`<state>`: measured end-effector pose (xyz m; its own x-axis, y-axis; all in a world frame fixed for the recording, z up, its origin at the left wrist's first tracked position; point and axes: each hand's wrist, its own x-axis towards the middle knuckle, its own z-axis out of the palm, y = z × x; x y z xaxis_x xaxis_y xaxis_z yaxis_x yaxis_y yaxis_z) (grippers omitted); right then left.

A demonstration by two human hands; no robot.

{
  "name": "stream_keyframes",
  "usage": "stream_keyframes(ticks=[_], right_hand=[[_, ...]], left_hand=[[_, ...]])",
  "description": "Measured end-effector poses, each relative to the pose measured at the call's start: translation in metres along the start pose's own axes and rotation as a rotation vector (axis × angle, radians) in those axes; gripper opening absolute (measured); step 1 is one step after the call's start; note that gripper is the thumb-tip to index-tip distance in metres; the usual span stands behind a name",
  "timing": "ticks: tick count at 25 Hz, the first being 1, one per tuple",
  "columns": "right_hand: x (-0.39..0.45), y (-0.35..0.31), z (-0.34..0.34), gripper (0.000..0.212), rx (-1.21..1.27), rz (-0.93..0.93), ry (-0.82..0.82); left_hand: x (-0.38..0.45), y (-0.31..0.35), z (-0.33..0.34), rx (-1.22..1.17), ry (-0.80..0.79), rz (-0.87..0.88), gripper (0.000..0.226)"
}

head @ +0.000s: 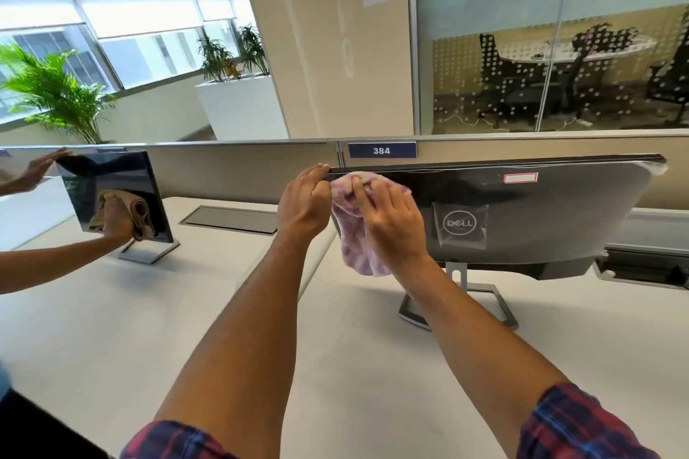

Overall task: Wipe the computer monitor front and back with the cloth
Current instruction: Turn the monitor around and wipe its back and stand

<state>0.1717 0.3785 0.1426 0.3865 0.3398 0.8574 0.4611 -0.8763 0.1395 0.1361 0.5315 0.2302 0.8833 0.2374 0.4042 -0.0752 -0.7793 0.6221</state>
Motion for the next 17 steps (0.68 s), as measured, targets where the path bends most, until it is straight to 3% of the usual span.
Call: stream_keyframes(ticks=[4, 9, 13, 15, 17], right_hand=[[-0.025, -0.010, 0.034, 0.059, -0.123, -0.381, -0.152], [-0.077, -0.013, 0.074, 0.061, -0.007, -0.421, -0.420], [-0.034, -0.010, 0.047, 0.044, -0.008, -0.333, -0.064], [-0.008, 0.002, 0.033, 0.043, -0.036, -0.239, 0.031], [-0.007, 0.008, 0.034, 0.040, -0.048, -0.263, 0.078]], left_hand=[[0.001, 0.000, 0.003, -0.004, 0.005, 0.003, 0.069], [-0.001, -0.005, 0.009, -0.006, 0.053, 0.016, 0.064], [-0.002, -0.003, 0.015, -0.015, 0.112, -0.003, 0.064], [-0.004, 0.000, 0.019, -0.006, 0.139, -0.001, 0.065], [-0.004, 0.002, 0.023, 0.002, 0.164, 0.003, 0.066]])
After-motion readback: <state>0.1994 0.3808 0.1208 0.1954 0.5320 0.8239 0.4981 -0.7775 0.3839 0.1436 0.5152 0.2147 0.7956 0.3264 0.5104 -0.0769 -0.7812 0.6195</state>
